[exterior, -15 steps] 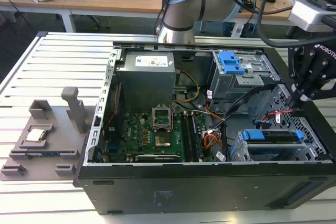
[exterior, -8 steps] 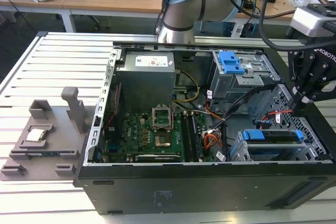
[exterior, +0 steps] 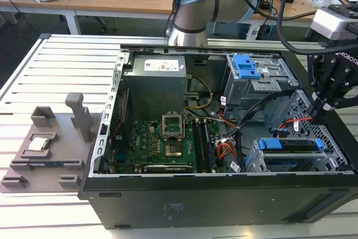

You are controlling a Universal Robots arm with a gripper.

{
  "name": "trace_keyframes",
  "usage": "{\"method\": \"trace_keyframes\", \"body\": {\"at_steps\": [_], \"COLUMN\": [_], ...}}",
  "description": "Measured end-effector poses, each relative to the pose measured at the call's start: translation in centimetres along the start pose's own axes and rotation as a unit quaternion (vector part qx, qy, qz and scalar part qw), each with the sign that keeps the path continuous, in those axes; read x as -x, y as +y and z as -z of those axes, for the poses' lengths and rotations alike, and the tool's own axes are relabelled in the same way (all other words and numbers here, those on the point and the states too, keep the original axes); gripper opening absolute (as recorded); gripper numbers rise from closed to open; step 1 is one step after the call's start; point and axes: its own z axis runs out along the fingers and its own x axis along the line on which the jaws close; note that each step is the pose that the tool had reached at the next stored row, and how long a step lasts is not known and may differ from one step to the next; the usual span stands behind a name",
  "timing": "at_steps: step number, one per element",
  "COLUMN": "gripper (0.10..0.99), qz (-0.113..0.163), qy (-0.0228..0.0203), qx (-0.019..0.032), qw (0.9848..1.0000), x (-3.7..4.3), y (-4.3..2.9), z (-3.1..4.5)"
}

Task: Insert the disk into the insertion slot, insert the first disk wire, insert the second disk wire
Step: 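Insert the first disk wire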

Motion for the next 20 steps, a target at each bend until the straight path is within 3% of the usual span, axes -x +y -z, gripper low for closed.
{"method": "trace_keyframes", "body": {"at_steps": [1,4,5,8,10,16,19,20], "gripper": [0.235,0.294,0.361,0.361,0.361,0.345,0.169,0.169], "qz": [0.000,0.000,0.000,0.005,0.009,0.011,0.011,0.011], "qy": [0.0000,0.0001,0.0005,0.0054,0.0108,0.0118,0.0121,0.0122], "qx": [0.0000,0.0000,0.0001,0.0006,0.0011,0.0012,0.0013,0.0013], "qw": [1.0000,1.0000,1.0000,1.0000,0.9999,0.9999,0.9999,0.9999], "x": [0.00,0.00,0.01,0.13,0.08,0.07,0.06,0.07], "y": [0.00,0.00,0.00,-0.05,-0.46,-0.61,-0.61,-0.61], "z": [0.00,0.00,-0.04,-0.99,-1.21,-1.25,-1.24,-1.24]}}
